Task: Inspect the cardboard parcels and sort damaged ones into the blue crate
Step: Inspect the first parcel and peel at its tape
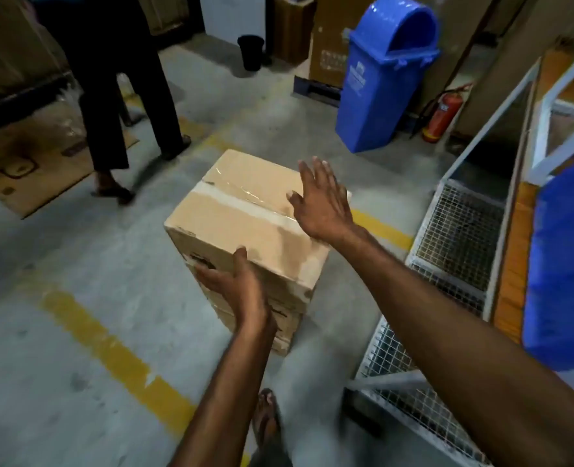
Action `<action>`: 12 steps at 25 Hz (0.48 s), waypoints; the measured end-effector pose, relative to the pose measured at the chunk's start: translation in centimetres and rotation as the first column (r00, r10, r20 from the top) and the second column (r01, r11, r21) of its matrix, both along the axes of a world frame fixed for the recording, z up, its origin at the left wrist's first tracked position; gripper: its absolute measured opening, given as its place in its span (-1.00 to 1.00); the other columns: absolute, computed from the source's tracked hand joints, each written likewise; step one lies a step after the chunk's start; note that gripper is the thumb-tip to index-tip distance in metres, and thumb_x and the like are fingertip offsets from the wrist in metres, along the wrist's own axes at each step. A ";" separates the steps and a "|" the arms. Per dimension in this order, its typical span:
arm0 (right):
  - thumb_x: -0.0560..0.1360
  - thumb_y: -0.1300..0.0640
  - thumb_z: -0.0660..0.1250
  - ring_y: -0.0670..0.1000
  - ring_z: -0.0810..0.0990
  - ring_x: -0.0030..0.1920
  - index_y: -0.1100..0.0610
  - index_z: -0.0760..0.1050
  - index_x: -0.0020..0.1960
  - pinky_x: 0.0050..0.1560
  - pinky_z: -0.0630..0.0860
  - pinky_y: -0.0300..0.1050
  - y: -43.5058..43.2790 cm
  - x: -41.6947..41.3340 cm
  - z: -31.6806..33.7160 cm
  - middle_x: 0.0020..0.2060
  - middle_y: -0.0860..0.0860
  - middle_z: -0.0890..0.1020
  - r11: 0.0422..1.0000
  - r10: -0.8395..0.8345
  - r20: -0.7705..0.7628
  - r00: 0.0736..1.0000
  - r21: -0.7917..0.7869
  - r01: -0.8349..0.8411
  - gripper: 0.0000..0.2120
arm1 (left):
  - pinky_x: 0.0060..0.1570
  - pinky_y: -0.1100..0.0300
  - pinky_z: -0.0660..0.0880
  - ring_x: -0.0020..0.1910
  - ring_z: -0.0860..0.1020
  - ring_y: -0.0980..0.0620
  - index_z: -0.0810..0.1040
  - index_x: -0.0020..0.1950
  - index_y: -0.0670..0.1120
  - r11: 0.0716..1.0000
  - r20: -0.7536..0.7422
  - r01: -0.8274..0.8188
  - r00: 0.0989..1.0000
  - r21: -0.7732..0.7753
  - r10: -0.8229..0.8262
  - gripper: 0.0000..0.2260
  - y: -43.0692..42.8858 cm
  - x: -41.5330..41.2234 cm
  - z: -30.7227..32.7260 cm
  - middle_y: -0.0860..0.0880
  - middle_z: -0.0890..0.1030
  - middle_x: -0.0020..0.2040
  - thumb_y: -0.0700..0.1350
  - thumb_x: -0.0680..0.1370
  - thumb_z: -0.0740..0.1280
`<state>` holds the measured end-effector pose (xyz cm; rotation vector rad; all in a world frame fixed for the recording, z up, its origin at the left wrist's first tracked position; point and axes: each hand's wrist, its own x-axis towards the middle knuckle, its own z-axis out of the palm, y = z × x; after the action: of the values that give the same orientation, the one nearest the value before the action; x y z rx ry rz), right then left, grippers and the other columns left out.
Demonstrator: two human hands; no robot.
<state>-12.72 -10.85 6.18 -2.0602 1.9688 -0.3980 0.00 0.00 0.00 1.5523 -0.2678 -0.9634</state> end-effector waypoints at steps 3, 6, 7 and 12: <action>0.70 -0.15 0.09 0.12 -0.04 0.66 0.06 -0.02 0.68 0.58 -0.10 0.29 -3.0 0.7 -1.5 0.66 0.11 0.05 0.995 -0.057 -0.048 0.997 0.083 0.060 -0.36 | 0.58 -0.02 0.20 0.60 0.24 -0.03 -0.12 0.71 -0.02 0.998 -0.064 0.004 0.998 0.058 0.000 -0.05 -2.8 0.5 -1.2 -0.02 0.11 0.68 0.14 0.50 0.40; 0.64 -0.23 0.18 0.20 0.25 0.53 0.09 0.22 0.58 0.49 0.13 0.30 -4.6 1.0 -2.5 0.51 0.15 0.35 0.987 -0.095 -0.114 0.989 0.121 0.108 -0.37 | 0.50 0.02 0.34 0.42 0.45 0.00 -0.09 0.71 0.01 0.997 -0.111 0.076 0.991 0.012 -0.074 -0.16 -3.5 -0.1 -1.3 0.03 0.33 0.57 0.01 0.60 0.39; 0.61 -0.26 0.21 0.22 0.28 0.49 0.08 0.28 0.54 0.44 0.19 0.27 -4.5 0.9 -2.3 0.47 0.15 0.39 0.983 -0.130 -0.113 0.985 0.113 0.143 -0.37 | 0.48 0.06 0.35 0.39 0.47 0.02 -0.06 0.70 0.02 0.997 -0.127 0.076 0.989 -0.011 -0.076 -0.17 -3.1 0.2 -1.1 0.07 0.35 0.55 -0.01 0.60 0.40; 0.57 -0.25 0.31 0.19 0.46 0.29 0.11 0.47 0.18 0.25 0.39 0.12 3.1 -2.3 1.2 0.20 0.11 0.53 0.959 -0.280 0.169 0.945 0.018 0.281 -0.56 | 0.11 0.13 0.57 0.07 0.67 0.09 0.58 0.31 0.04 0.989 0.052 0.046 0.998 -0.138 -0.039 -0.69 1.4 3.4 1.8 0.15 0.72 0.08 -0.11 0.57 0.41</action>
<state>-14.99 -7.72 7.37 -1.6854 2.1591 -0.6169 3.38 1.44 1.80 1.4481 -0.3965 -0.9212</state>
